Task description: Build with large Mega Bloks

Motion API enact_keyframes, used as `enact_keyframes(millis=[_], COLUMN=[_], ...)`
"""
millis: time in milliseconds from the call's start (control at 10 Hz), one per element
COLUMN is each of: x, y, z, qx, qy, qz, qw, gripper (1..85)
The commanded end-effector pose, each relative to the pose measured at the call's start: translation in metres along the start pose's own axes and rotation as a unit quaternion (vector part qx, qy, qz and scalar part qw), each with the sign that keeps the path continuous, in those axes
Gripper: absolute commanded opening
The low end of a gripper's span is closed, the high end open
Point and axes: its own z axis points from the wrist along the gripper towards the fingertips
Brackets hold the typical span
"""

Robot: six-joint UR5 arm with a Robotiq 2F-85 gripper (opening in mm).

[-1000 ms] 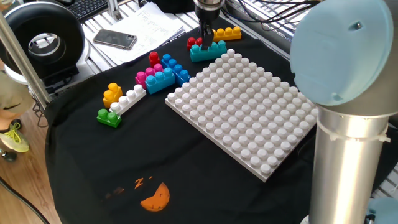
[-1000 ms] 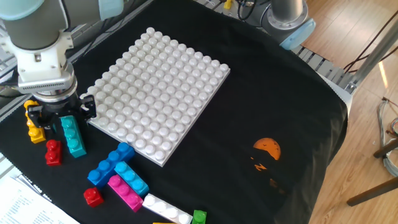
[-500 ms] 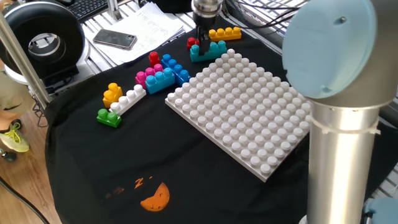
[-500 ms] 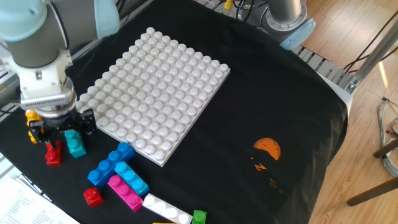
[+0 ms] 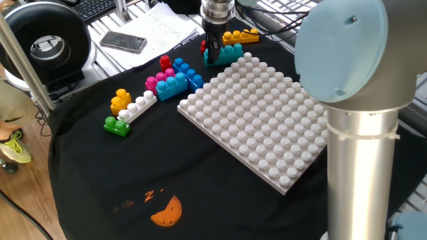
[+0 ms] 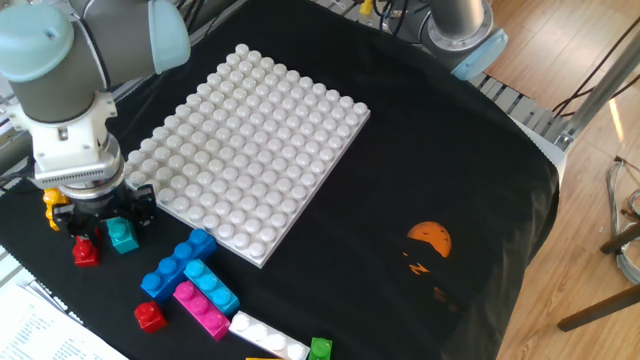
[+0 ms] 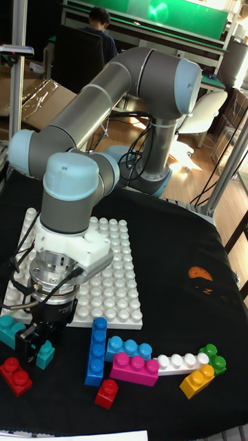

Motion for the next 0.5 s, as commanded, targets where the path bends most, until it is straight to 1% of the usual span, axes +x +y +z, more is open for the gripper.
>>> enact_keyframes(millis=[0,200,300,400], x=[0.001,0.007,0.01,0.013], y=[0.006,0.01,0.01,0.01], z=[0.006,0.005,0.001,-0.004], qx=[-0.012,-0.018,-0.017,-0.018], qy=[0.005,0.016,0.021,0.026], qz=[0.005,0.007,0.009,0.01], qw=[0.9999,0.9997,0.9996,0.9994], gripper=[60.7,58.3,58.0,55.0])
